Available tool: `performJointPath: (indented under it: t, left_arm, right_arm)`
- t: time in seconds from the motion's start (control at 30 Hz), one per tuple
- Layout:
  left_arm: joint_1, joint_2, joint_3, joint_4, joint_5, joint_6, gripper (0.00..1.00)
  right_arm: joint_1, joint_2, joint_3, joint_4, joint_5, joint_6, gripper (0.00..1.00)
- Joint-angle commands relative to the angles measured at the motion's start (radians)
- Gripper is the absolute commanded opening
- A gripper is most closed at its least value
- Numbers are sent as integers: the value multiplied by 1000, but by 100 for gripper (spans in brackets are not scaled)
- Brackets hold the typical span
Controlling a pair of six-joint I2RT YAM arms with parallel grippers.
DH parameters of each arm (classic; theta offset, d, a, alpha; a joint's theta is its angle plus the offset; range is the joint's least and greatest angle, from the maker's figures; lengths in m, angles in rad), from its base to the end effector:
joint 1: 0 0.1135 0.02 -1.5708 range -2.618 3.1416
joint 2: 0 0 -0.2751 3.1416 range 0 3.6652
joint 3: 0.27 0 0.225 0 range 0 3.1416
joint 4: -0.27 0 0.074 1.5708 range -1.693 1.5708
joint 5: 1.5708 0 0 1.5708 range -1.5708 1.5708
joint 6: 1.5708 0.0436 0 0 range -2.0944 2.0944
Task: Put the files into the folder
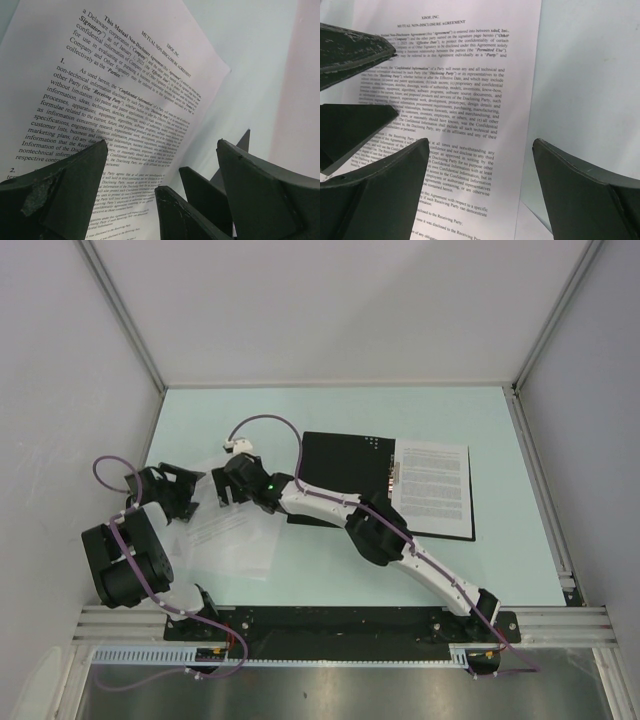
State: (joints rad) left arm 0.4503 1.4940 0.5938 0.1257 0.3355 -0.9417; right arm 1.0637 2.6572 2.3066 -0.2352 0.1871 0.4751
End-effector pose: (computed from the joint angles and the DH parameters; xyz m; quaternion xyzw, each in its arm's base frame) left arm 0.2430 0.1015 0.1747 -0.5330 0.7390 -0.2423 0.3334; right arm 0.2912 0.5075 0.1589 -0.2122 0.8524 0.2684 0.3954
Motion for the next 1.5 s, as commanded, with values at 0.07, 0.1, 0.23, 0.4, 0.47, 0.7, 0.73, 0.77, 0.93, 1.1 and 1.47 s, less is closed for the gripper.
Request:
performJointPath:
  t: [0.07,0.1,0.23,0.4,0.47,0.7,0.73,0.77,0.93,1.1,1.47]
  left_arm:
    - [-19,22,-38,-69,-13,14,100]
    - [-19,22,-38,-69,-12,14,100]
    - [-21,26,-37,-67,-7,12,100]
    - [-28,34,-40,-63,-3,6,100]
    - [-35,35,-42,-61,-3,4,100]
    - [-48,31,-46,-64,-4,9,100]
    - [-48,31,-43,-66,-4,12,100]
    - [-48,32,-43,-66,-6,12,100]
    - [-48,35,-43,-66,-3,14,99]
    - [-48,48,-42,-57,14,14,99]
    - [-48,72,-29,-47,60,18,99]
  right_arm:
    - [18,36,-18,-217,-1,36,90]
    - [18,41,-16,-211,-21,42,90]
    - [9,61,-26,-135,-153,51,88]
    - [-11,82,-29,-84,-248,33,87]
    - [-18,76,-51,-38,-296,28,87]
    - [-39,49,-107,143,-448,-20,87]
    - [-42,49,-110,160,-484,-20,87]
    - [-53,50,-113,169,-500,-21,87]
    - [-74,43,-138,259,-580,-13,88]
    - [-90,30,-188,373,-673,66,91]
    - [-84,-97,-389,353,-712,131,91]
